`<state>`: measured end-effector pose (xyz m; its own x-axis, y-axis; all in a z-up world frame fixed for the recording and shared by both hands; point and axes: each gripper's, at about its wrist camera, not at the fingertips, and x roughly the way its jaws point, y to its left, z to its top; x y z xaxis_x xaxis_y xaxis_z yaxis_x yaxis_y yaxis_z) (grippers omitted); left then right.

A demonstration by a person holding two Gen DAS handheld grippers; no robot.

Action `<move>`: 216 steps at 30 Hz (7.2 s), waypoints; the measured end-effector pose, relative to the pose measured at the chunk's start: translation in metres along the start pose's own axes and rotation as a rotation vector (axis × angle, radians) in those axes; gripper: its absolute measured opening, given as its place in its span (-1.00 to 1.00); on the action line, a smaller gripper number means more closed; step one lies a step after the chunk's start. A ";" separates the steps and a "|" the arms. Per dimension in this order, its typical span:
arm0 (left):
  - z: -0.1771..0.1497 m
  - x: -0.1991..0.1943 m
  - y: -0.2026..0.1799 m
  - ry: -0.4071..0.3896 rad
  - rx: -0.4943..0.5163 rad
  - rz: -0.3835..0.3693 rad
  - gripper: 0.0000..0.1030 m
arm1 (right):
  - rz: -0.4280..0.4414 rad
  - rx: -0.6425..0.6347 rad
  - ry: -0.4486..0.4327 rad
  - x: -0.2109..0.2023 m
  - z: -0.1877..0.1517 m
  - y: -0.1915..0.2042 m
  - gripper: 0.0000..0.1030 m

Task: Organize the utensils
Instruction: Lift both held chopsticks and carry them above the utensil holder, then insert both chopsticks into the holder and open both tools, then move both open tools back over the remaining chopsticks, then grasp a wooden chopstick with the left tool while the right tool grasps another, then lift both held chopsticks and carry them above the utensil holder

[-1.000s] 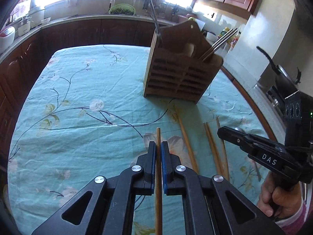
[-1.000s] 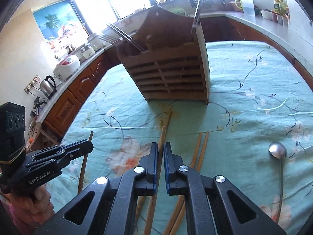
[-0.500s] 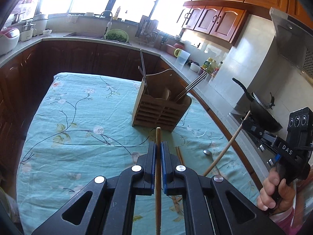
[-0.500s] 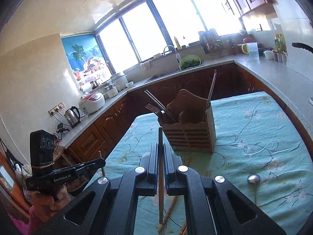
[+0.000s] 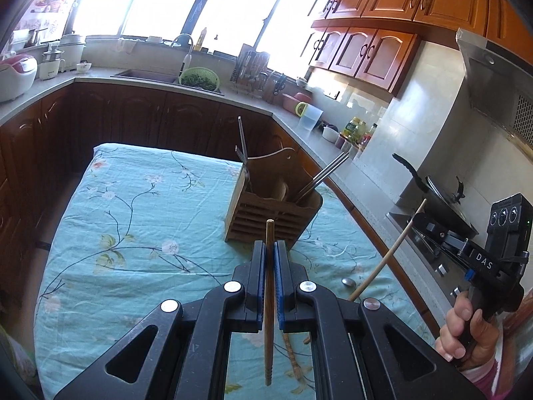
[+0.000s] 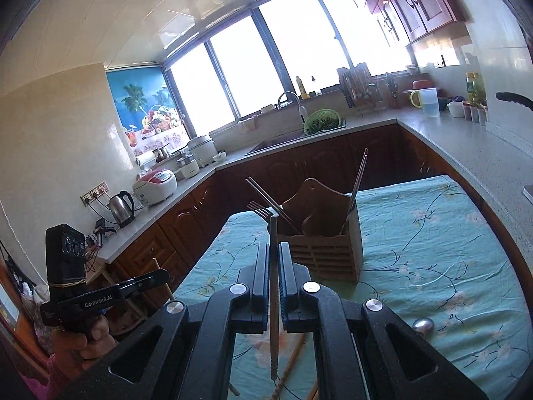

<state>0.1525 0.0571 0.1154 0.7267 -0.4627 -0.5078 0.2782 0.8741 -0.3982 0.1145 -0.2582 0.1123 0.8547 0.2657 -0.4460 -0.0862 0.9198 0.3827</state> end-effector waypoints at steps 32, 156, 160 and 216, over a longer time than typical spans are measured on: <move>0.134 0.085 0.000 -0.308 -0.003 0.015 -0.94 | -0.151 -0.027 -0.243 0.056 0.132 -0.039 -0.90; -0.131 0.116 -0.035 0.382 0.079 0.194 -0.86 | -0.239 0.114 0.338 0.083 -0.131 -0.078 -0.57; -0.122 0.112 -0.030 0.401 0.033 0.182 -0.74 | -0.245 0.078 0.385 0.110 -0.129 -0.078 -0.57; -0.021 0.040 -0.015 0.089 0.018 -0.017 -0.93 | -0.096 0.016 0.093 0.004 -0.032 -0.025 -0.91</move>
<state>0.1644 0.0228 0.0851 0.6635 -0.4882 -0.5669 0.3022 0.8681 -0.3939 0.1041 -0.2710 0.0750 0.8077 0.2032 -0.5535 0.0025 0.9376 0.3478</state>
